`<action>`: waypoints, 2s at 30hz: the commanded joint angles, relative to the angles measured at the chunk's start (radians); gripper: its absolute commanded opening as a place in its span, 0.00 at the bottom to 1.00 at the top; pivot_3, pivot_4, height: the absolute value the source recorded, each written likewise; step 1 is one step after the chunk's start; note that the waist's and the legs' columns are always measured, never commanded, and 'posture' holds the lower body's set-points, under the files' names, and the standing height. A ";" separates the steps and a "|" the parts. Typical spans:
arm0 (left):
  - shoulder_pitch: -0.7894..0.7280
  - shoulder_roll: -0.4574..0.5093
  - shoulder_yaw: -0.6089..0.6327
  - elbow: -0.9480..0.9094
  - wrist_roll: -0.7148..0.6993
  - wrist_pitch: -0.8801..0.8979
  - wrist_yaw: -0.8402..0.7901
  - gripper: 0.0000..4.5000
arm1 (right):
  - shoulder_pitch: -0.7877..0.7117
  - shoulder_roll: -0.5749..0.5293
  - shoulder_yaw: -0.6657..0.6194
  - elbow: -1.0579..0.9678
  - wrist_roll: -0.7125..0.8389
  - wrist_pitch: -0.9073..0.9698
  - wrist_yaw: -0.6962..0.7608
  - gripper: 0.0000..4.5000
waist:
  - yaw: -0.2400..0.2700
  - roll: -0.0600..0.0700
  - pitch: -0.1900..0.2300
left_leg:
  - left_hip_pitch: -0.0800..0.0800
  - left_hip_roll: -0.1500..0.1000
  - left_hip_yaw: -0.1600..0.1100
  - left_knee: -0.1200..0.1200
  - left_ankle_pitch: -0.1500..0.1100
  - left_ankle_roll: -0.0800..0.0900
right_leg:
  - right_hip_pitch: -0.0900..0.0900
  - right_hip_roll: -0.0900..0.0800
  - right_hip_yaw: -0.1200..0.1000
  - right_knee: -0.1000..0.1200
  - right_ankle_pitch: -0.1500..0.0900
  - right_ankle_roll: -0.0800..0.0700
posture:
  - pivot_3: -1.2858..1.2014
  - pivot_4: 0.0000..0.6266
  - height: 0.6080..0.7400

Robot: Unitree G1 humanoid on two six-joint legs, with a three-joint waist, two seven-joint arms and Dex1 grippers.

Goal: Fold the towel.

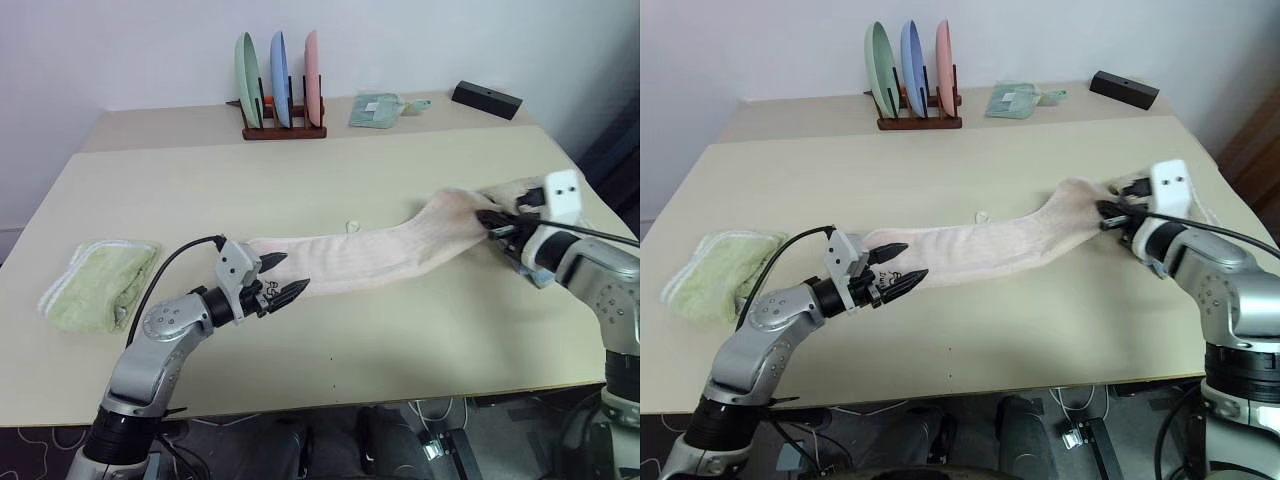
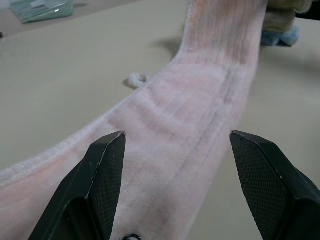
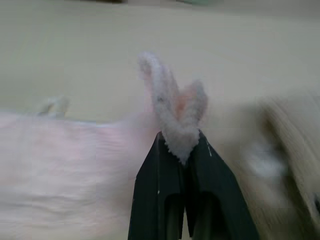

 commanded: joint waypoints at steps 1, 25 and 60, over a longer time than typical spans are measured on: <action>-0.026 -0.002 0.021 -0.002 0.001 -0.025 0.006 0.76 | -0.026 -0.022 0.193 -0.109 -0.107 -0.119 0.104 0.01 | 0.002 -0.001 0.000 | 0.000 0.000 0.000 0.000 0.000 0.000 | 0.000 0.000 0.000 0.000 0.000 0.000 | 0.52 0.24 1.00; 0.075 0.009 0.057 -0.109 -0.033 0.041 0.063 0.76 | 0.007 0.026 0.307 -0.147 -0.225 -0.306 0.327 0.52 | 0.005 -0.002 0.001 | -0.001 -0.001 -0.002 0.000 0.000 0.000 | 0.000 0.000 -0.001 -0.002 0.000 0.000 | 0.52 0.24 1.00; 0.374 -0.077 0.230 -0.313 -0.273 0.286 0.291 0.94 | -0.099 0.314 0.236 0.307 -0.290 -0.546 0.226 0.38 | 0.005 -0.002 0.001 | 0.000 0.000 -0.002 0.000 0.000 0.000 | 0.001 0.000 -0.001 -0.001 0.000 0.000 | 0.52 0.24 1.00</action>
